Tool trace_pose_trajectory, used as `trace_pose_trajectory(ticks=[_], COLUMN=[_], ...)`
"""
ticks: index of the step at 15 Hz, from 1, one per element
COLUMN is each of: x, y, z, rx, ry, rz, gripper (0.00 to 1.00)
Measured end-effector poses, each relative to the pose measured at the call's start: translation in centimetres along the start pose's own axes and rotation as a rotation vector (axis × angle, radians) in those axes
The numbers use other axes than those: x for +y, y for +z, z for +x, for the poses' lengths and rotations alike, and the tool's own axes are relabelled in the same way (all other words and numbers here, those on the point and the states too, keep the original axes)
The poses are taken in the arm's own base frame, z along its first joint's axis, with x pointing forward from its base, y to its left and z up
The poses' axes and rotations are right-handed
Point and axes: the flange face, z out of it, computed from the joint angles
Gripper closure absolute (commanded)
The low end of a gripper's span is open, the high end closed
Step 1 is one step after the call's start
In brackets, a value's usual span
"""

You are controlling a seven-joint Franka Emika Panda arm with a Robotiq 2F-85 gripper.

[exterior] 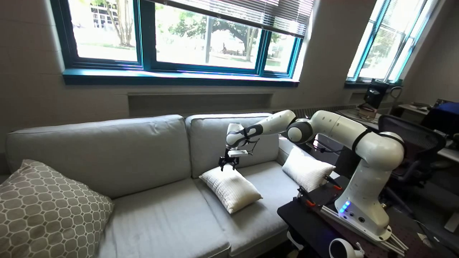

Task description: Arrange the cushions, one in front of the other, against the arm rest

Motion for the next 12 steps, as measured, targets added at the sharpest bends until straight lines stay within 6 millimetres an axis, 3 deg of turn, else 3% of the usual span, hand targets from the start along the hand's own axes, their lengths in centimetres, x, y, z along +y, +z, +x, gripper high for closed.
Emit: trace_pose_trajectory(ticks=[5,12], x=[-0.3,-2.9], y=[2.8,6.6], z=[-1.8,-5.9], rx=[-0.061,-0.183], ry=[-0.012,-0.063], rz=[-0.007,-0.048], gripper=[0.00,0.00])
